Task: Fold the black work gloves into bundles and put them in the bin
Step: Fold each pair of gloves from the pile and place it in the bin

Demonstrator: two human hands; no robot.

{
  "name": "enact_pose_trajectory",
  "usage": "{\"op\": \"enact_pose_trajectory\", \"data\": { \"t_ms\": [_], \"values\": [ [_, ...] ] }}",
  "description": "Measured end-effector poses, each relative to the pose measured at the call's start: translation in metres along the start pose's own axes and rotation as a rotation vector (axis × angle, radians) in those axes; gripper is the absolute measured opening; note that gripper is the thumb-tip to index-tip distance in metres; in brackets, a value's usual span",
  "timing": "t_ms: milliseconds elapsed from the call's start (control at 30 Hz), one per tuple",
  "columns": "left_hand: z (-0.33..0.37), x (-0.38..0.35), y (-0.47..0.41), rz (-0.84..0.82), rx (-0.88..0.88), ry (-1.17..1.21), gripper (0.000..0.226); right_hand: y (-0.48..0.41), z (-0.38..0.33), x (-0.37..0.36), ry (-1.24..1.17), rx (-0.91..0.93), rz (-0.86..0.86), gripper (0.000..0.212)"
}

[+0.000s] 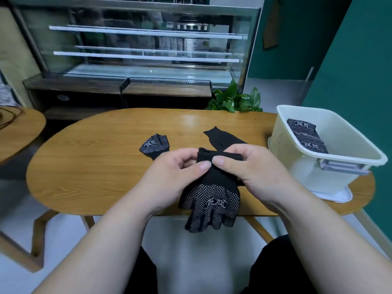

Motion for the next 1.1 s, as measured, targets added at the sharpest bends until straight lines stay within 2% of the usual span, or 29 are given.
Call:
{"op": "enact_pose_trajectory", "data": {
  "t_ms": [100,233,333,400,500,567,667,733,833,900,967,1033,1100],
  "values": [
    [0.0,0.007,-0.002,0.11,0.047,-0.002,0.008,-0.001,0.004,0.005,-0.005,-0.017,-0.029,0.007],
    [-0.011,0.007,-0.006,0.029,0.156,0.027,0.012,-0.007,0.011,0.008,0.064,-0.085,-0.073,0.007],
    [-0.013,0.015,-0.016,0.043,0.245,-0.058,0.01,-0.019,0.005,0.015,0.194,-0.118,-0.022,0.011],
    [-0.001,0.024,-0.023,0.082,0.189,-0.189,0.008,-0.024,-0.007,0.021,0.262,-0.07,0.027,0.009],
    [0.019,0.028,-0.025,0.046,0.108,-0.329,0.01,-0.024,-0.025,0.028,0.385,0.028,0.037,0.008],
    [0.025,0.025,-0.022,-0.03,0.122,-0.254,0.004,-0.02,-0.028,0.026,0.294,0.026,-0.093,0.007],
    [0.027,0.011,-0.011,-0.293,0.208,-0.18,0.006,-0.011,-0.02,0.015,0.126,-0.086,-0.358,0.01],
    [0.023,0.009,-0.01,-0.342,0.244,-0.178,0.008,-0.009,-0.013,0.01,0.111,-0.139,-0.434,0.01],
    [0.013,0.019,-0.021,-0.184,0.276,-0.269,0.017,-0.018,-0.007,0.014,0.197,-0.172,-0.298,0.011],
    [0.005,0.026,-0.028,-0.092,0.28,-0.324,0.023,-0.025,-0.009,0.021,0.33,-0.123,-0.123,0.01],
    [0.003,0.033,-0.032,-0.037,0.254,-0.405,0.022,-0.029,-0.012,0.026,0.464,-0.071,-0.017,0.01],
    [0.006,0.035,-0.032,-0.002,0.24,-0.47,0.017,-0.027,-0.015,0.025,0.454,-0.041,-0.027,0.009],
    [0.008,0.031,-0.029,-0.063,0.245,-0.371,0.019,-0.022,-0.014,0.022,0.344,-0.07,-0.126,0.009]
  ]
}}
Point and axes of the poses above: each hand's wrist, its own y-axis away from the middle knuckle, its own x-axis out of the back of the hand, z = x × y, the point moved 6 cm from there along -y, towards the middle knuckle, and after that the axes turned 15 degrees about -z, right-handed, at the moved point
